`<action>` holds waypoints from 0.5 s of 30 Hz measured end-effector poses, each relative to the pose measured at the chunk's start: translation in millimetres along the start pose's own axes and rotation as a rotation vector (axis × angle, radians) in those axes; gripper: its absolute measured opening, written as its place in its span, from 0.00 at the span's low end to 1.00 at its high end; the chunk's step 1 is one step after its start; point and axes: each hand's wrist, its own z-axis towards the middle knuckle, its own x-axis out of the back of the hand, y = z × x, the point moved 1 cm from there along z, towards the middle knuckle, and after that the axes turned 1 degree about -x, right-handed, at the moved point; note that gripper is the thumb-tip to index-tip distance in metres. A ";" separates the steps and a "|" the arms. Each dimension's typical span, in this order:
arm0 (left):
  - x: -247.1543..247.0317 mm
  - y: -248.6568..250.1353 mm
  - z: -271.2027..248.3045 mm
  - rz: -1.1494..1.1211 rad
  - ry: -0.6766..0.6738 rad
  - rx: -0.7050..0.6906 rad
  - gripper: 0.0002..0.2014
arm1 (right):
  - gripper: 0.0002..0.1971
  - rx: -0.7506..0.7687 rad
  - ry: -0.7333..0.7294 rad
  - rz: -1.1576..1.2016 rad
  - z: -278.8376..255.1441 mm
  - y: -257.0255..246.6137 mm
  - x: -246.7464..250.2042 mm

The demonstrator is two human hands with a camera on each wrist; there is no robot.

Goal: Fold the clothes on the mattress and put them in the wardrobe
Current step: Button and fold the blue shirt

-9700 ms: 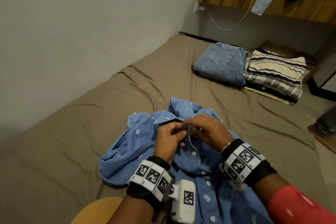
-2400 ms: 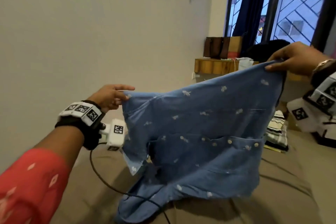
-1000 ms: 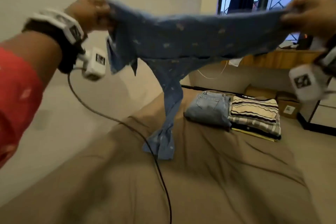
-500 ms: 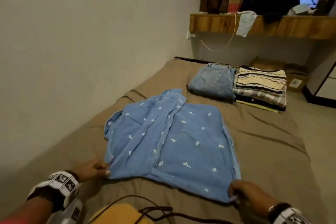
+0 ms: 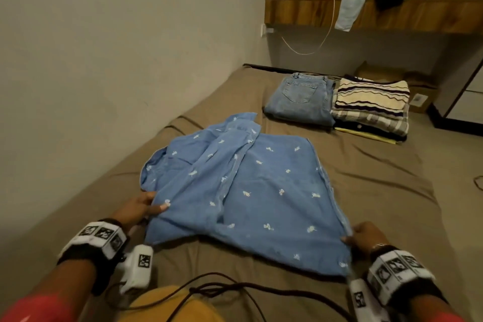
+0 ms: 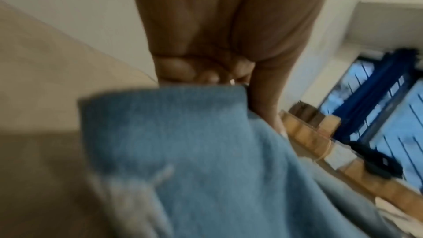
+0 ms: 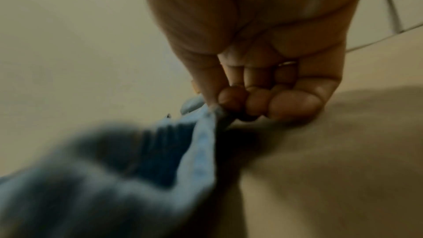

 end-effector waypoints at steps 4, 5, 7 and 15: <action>40.5 -34.2 -40.6 0.122 -0.240 0.182 0.17 | 0.11 0.003 -0.062 -0.078 -5.3 21.1 12.9; 43.5 -46.6 -48.8 0.180 -0.355 0.274 0.15 | 0.09 -0.002 -0.087 -0.103 -2.8 26.1 8.1; 38.9 -56.7 -50.7 0.153 -0.389 0.329 0.11 | 0.15 -0.002 -0.098 -0.138 8.8 35.6 -0.7; 2.3 -12.9 -2.0 0.251 -0.080 0.098 0.10 | 0.11 -0.034 -0.056 -0.066 14.1 38.4 13.8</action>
